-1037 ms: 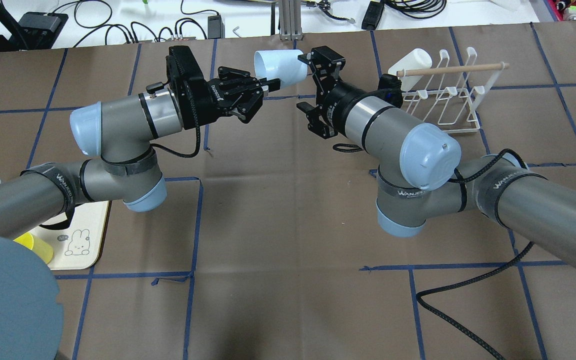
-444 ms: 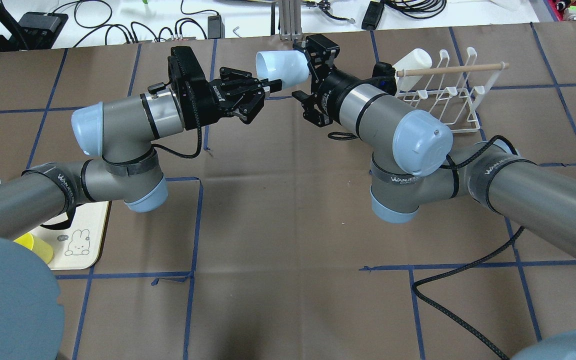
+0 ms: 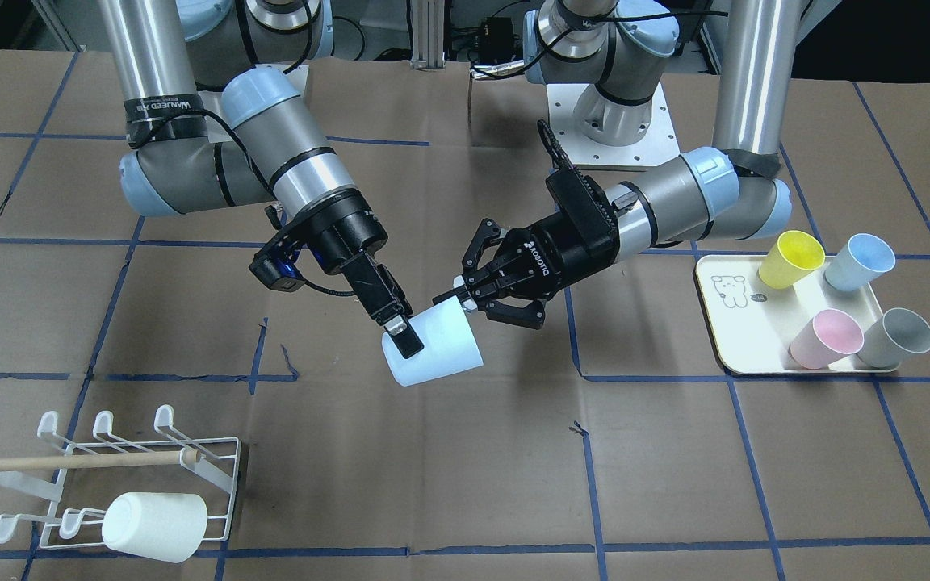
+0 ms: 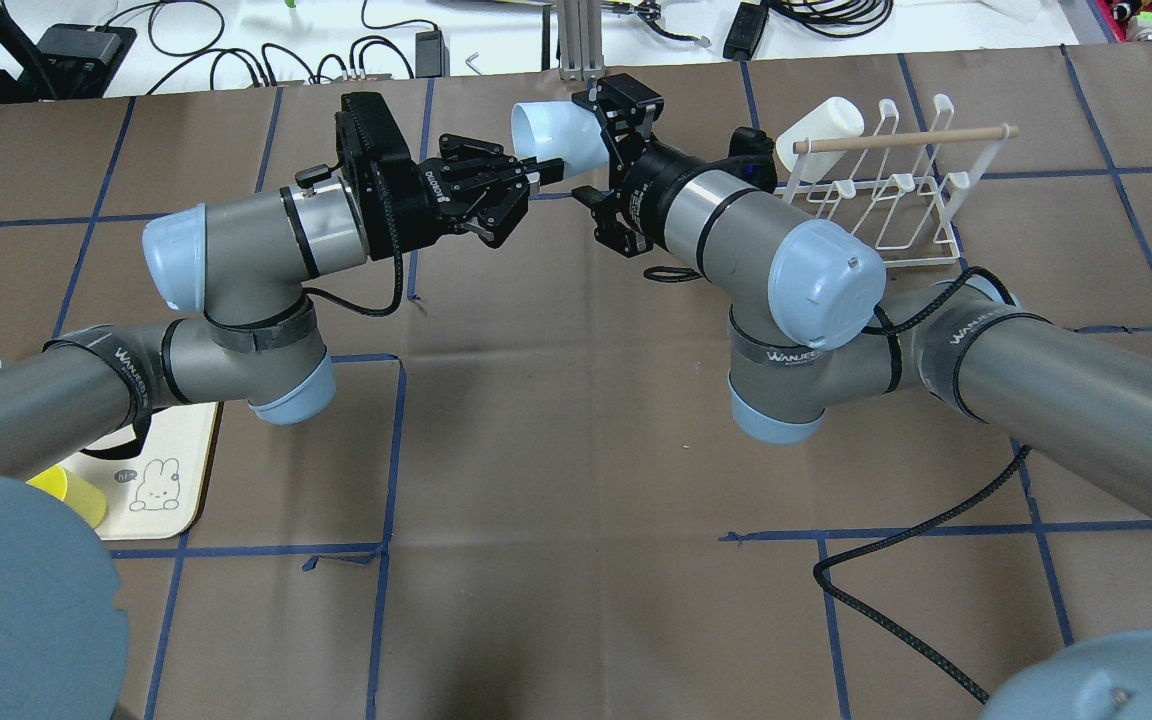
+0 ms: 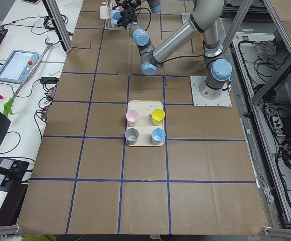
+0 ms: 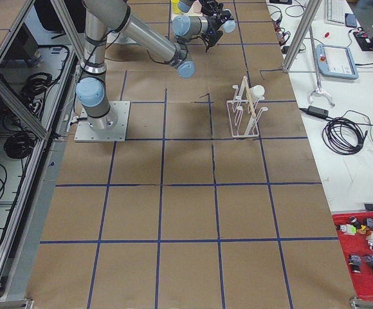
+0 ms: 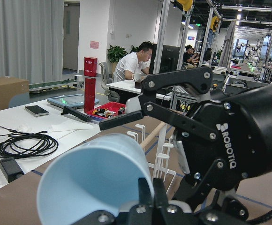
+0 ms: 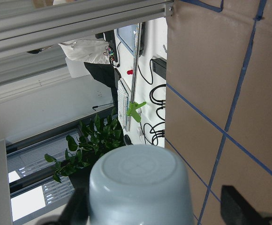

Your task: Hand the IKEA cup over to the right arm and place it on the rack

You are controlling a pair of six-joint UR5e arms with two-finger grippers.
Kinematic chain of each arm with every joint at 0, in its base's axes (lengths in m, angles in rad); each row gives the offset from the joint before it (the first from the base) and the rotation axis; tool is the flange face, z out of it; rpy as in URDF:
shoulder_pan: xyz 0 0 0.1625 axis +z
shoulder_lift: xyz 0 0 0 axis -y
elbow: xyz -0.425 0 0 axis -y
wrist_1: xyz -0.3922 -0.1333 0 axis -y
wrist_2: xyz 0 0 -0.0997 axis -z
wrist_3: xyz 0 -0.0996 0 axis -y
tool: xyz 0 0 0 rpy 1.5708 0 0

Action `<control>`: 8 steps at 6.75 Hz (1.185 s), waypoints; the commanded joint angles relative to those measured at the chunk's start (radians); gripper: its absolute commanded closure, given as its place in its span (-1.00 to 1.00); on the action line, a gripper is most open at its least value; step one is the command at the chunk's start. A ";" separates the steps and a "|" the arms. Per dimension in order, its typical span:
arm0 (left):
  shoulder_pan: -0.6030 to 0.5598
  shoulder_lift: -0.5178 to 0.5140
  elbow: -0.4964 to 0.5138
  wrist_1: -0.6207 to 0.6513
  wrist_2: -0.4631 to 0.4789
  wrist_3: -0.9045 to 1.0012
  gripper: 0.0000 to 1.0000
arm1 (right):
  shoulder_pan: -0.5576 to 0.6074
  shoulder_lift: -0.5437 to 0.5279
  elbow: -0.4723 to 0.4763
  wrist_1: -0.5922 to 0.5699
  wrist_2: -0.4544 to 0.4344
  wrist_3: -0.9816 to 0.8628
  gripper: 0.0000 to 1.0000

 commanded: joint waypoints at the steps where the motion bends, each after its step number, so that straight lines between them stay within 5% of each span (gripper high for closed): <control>1: -0.001 0.001 0.000 0.000 0.000 -0.002 0.84 | 0.002 0.003 -0.007 0.002 0.000 0.000 -0.94; 4: 0.000 0.001 0.002 0.000 0.000 -0.005 0.83 | 0.002 0.007 -0.033 0.021 0.002 0.000 -0.91; 8: 0.000 0.000 0.005 0.000 0.000 -0.009 0.78 | 0.002 0.009 -0.030 0.018 0.018 -0.018 0.18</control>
